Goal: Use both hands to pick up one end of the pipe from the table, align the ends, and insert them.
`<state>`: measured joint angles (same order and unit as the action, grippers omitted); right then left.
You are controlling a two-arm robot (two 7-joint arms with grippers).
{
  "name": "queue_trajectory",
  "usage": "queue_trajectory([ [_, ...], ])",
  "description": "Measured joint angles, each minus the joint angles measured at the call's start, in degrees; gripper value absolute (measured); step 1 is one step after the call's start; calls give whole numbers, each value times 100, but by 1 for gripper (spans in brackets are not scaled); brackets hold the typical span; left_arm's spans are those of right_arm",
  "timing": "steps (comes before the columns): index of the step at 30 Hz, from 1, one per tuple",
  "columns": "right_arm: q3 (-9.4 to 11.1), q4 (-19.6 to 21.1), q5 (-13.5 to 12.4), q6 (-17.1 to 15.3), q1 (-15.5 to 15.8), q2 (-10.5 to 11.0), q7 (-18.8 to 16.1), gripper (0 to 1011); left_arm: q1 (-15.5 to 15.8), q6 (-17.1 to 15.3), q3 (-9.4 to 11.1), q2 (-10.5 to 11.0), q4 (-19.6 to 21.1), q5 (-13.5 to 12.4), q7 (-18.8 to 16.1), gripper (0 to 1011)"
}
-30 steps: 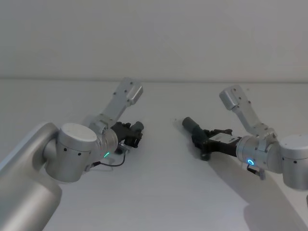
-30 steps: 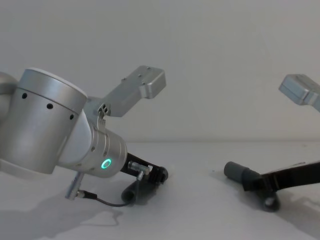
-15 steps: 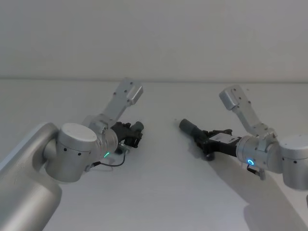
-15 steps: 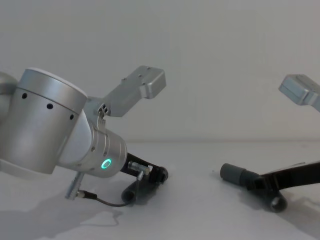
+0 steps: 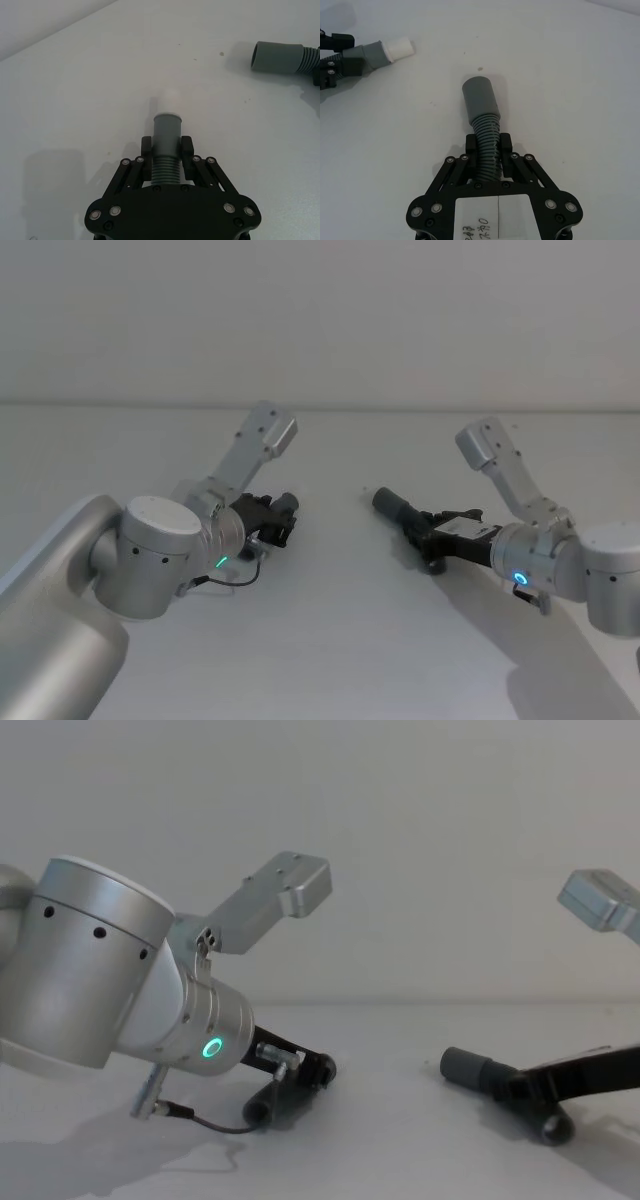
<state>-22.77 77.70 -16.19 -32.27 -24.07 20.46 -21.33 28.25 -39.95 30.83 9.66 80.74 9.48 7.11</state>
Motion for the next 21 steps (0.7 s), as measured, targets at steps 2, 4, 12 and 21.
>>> queue_trajectory([
  [2,-5,28,23,58,34,3,19,262,0,0,1,0,0,-3,0,332],
  [4,-7,49,48,117,62,7,41,262,0,1,7,0,6,-15,0,332],
  [12,-1,247,190,553,240,53,133,262,0,137,45,25,132,-108,5,332],
  [21,56,544,325,1156,410,219,93,262,23,454,84,125,380,-248,43,332],
])
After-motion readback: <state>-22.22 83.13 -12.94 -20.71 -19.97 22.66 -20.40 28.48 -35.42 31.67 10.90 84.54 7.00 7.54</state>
